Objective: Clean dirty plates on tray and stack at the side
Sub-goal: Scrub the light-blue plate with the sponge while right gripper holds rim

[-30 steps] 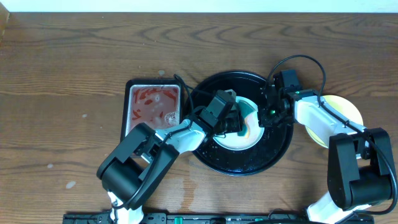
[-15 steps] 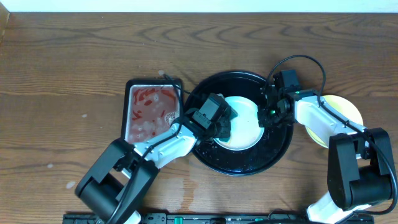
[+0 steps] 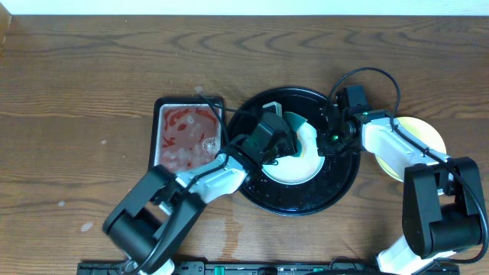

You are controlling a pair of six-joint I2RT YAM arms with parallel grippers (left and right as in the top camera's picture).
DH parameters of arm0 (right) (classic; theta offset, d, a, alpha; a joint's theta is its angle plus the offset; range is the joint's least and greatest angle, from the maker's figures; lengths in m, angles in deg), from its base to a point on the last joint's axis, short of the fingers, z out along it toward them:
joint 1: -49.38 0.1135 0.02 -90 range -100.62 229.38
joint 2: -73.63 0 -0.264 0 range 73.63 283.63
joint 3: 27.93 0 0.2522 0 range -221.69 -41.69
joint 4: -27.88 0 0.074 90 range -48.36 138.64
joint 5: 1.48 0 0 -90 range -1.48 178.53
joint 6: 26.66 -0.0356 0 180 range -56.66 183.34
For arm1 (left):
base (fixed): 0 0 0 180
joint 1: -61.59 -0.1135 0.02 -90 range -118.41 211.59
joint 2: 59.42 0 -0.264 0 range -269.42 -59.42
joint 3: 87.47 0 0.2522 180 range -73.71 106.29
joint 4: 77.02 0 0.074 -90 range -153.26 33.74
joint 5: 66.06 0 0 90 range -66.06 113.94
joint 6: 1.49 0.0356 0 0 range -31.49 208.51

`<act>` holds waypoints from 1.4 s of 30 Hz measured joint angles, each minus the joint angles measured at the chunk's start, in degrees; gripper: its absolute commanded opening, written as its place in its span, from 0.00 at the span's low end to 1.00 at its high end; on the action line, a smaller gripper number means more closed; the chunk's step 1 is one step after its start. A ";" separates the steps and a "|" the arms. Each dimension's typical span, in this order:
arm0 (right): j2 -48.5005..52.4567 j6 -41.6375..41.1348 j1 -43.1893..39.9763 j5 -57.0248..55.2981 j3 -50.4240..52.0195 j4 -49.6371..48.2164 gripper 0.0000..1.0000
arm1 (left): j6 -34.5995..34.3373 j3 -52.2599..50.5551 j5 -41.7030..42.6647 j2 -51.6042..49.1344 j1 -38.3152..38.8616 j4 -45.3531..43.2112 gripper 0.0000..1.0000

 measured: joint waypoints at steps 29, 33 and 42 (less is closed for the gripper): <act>0.00 0.00 0.00 0.02 0.02 0.00 0.01 | 10.12 2.95 6.45 -5.95 -0.90 5.51 0.08; 0.00 0.00 0.00 0.04 0.02 0.00 0.01 | 14.01 2.69 4.17 -2.29 -1.62 13.44 0.07; 0.00 0.00 0.00 0.04 0.02 0.04 0.01 | 18.32 0.20 -2.40 7.61 -2.60 25.59 0.07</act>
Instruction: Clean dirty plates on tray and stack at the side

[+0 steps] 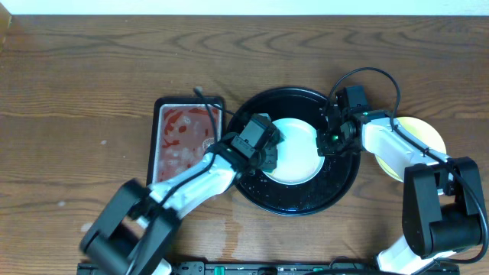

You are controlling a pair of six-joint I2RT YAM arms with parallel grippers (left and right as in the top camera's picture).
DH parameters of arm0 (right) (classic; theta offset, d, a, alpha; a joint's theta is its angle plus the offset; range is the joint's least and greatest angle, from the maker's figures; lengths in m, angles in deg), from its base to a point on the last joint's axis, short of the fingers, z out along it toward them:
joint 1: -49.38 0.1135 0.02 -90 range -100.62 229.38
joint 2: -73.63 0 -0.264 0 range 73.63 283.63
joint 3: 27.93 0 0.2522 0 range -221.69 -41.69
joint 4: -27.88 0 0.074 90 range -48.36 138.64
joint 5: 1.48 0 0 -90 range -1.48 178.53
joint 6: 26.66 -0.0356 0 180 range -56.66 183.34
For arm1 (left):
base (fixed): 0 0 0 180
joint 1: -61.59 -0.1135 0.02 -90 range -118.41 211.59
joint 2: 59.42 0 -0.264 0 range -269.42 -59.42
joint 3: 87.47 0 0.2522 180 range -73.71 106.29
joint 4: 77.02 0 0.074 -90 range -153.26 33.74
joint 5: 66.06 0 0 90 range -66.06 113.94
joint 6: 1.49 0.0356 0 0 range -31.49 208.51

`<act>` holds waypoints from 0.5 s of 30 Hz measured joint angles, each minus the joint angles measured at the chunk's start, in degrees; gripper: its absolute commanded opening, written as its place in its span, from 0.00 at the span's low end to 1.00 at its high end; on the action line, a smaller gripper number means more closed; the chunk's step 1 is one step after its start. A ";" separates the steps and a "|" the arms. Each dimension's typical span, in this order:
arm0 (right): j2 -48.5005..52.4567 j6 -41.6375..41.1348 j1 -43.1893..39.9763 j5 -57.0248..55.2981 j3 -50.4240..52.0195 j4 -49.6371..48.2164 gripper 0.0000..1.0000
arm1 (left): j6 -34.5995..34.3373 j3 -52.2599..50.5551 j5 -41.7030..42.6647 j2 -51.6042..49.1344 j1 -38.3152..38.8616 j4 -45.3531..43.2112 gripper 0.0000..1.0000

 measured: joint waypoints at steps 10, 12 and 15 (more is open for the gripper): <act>0.00 0.20 -0.07 1.22 0.35 -1.51 0.01 | 2.03 -0.11 -6.23 11.80 -10.62 16.70 0.07; 0.00 0.39 -0.11 1.53 0.44 -2.08 0.01 | 2.23 -0.15 -6.73 11.82 -15.39 19.54 0.07; -0.07 0.55 -0.11 1.75 0.59 -2.64 0.01 | 4.04 -0.15 -7.04 11.82 -20.98 21.09 0.07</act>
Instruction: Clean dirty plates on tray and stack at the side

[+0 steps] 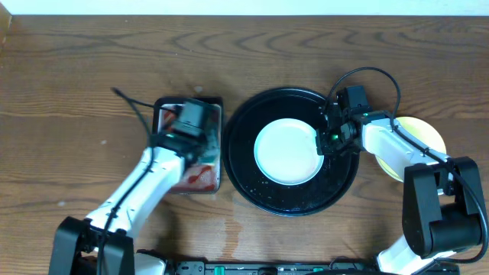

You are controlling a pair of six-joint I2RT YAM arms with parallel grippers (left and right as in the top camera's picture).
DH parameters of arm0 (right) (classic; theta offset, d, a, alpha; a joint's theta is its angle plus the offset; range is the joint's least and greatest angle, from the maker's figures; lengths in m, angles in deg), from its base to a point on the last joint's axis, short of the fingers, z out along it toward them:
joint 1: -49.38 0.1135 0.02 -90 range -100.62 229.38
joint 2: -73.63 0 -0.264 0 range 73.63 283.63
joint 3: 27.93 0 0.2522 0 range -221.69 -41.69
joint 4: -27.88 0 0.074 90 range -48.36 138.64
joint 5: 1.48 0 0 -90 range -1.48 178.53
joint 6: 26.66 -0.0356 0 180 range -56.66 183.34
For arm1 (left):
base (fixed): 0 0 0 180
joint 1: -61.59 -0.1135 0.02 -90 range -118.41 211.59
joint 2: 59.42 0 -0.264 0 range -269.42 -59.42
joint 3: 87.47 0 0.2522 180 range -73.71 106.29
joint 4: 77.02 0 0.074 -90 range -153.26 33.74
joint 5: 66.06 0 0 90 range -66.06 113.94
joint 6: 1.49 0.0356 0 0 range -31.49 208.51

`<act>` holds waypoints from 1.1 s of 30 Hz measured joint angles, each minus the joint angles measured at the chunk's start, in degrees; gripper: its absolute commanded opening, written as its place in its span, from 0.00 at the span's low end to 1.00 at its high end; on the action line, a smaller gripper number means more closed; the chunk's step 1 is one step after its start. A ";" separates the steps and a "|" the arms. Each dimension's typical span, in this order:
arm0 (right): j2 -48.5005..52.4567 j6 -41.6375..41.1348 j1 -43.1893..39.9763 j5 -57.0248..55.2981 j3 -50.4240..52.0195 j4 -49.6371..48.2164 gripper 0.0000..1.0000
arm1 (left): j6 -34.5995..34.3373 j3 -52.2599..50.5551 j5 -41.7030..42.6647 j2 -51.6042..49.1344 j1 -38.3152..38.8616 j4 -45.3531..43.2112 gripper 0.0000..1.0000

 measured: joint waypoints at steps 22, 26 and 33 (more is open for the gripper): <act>-23.10 1.09 3.93 -24.76 1.09 1.79 0.01 | 9.90 -2.82 -0.39 -5.03 -9.40 -6.80 0.37; -23.58 2.67 8.87 -32.39 1.09 1.57 0.01 | 11.10 -2.82 -0.42 -5.16 -9.40 -6.86 0.60; -23.56 4.39 16.87 -43.65 1.09 1.25 0.01 | 10.91 -2.82 -0.44 -5.16 -9.40 -6.40 0.77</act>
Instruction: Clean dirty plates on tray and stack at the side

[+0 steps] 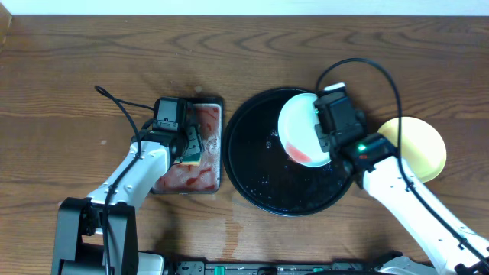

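A white plate (299, 126) with a red smear at its lower edge is held raised and tilted over the back right of the round black tray (260, 172). My right gripper (318, 131) is shut on the plate's right rim. A yellow plate (419, 149) lies on the table to the right of the tray. Over the small rectangular tray (206, 179) of red liquid at the left, my left gripper (191, 143) is shut on a yellow-green sponge (195, 147).
Water drops dot the black tray's floor. The right arm's cable loops above the tray's back edge, and the left arm's cable sticks out to the left. Bare wooden table lies behind and to the far left.
The white plate lay flat in the middle of the black tray. Now the right gripper holds it raised and tilted toward the back right. The left gripper has shifted slightly over the red tray.
First the left gripper pressed the sponge on the white plate while the right gripper stood at its rim. Then the sponge was at the plate's left edge, then over the red tray. Now the plate is lifted off the black tray.
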You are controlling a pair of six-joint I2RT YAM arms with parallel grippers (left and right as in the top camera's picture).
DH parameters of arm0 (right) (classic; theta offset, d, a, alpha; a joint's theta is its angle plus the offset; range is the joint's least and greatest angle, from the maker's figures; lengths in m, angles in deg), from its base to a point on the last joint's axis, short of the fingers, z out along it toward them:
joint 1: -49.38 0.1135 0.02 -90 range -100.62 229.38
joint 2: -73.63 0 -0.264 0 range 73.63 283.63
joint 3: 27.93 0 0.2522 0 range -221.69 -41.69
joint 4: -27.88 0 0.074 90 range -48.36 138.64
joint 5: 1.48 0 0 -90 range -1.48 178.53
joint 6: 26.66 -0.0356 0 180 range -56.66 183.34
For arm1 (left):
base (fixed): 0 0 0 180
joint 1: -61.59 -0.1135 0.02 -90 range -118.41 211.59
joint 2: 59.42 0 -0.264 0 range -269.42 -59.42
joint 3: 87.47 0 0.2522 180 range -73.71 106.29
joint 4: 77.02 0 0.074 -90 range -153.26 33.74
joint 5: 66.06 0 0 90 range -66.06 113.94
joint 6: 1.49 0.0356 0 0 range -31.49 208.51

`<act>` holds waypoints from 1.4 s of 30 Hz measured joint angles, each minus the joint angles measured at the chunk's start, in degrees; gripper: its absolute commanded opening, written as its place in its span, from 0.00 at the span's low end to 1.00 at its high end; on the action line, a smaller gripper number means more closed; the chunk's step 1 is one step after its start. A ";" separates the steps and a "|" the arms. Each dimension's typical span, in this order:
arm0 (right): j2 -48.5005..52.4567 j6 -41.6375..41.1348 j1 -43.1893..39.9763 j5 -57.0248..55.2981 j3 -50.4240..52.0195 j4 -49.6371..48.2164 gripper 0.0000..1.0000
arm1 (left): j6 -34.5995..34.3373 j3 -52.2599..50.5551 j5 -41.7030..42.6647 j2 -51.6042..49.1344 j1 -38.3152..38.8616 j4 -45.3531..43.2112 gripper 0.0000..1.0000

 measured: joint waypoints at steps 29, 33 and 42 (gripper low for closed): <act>0.00 3.56 24.24 -44.54 0.00 -2.89 0.01 | 0.15 0.00 0.02 0.00 0.00 3.39 0.80; 0.00 3.58 24.44 -45.92 0.00 -2.95 0.01 | 0.15 0.00 0.02 0.00 0.00 3.39 0.80; 0.00 3.56 24.76 -46.84 0.00 -2.97 0.01 | 0.15 0.00 0.02 0.00 0.00 3.39 0.80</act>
